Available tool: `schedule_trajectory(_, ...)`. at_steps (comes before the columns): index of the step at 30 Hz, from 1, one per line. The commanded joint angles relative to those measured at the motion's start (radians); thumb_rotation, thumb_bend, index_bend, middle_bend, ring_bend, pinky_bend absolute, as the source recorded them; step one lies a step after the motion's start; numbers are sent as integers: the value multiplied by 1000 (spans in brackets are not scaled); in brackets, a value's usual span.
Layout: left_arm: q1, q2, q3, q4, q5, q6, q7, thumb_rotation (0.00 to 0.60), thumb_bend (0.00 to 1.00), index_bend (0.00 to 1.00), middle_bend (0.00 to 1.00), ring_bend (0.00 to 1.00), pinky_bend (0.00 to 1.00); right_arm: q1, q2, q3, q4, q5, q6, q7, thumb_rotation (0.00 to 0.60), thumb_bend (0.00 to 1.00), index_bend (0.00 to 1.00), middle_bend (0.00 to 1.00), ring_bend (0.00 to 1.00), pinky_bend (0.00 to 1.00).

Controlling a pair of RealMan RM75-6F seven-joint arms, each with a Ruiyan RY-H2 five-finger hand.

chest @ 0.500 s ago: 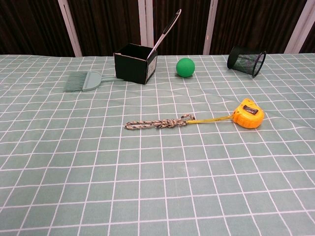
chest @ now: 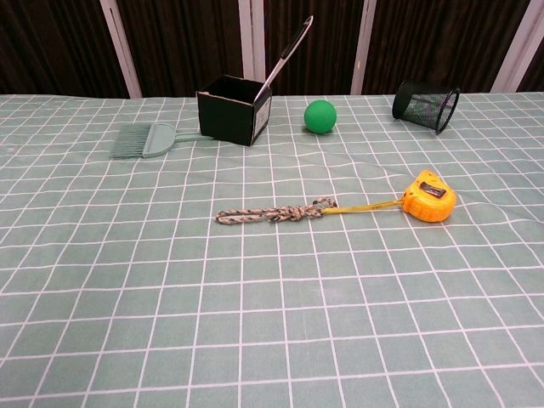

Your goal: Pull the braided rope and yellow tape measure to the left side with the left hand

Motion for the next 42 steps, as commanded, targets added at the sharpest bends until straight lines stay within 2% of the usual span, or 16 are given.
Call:
schedule_trajectory(1,-1,0,0,0,-1,-3,-2,600,0,0,0,0,0,-2,-6,5,4,0,9,-5,600,193,0,0,0,0)
schedule_trajectory(9,-7,7,7,-9,7,-16,-1,600,0,0,0,0,0,-8,-10,15,6,20,19,3,600,193,0,0,0,0)
schedule_trajectory(14,-27,16,0,-31,12,-37,51,600,0,2,0,0,0,-4,-8,16,4,29,5,16,600,193,0,0,0,0)
schedule_trajectory(17,-49,21,-10,-48,16,-56,76,600,11,51,0,0,0,-3,-6,19,2,38,-1,26,600,193,0,0,0,0)
schedule_trajectory(22,-119,34,-58,-104,-8,-127,108,600,44,181,0,0,0,-2,-5,24,1,43,-2,42,600,193,0,0,0,0)
schedule_trajectory(27,-212,32,-118,-155,-61,-230,168,600,88,234,0,0,0,-1,-6,27,-1,50,-5,53,600,193,0,0,0,0)
schedule_trajectory(36,-404,-67,-207,-159,-246,-450,303,600,194,312,26,0,0,-2,-3,38,-4,73,-12,101,600,193,0,0,0,0)
schedule_trajectory(42,-498,-176,-222,-124,-329,-514,406,600,271,363,36,0,0,-4,6,43,-9,95,-22,133,600,193,0,0,0,0)
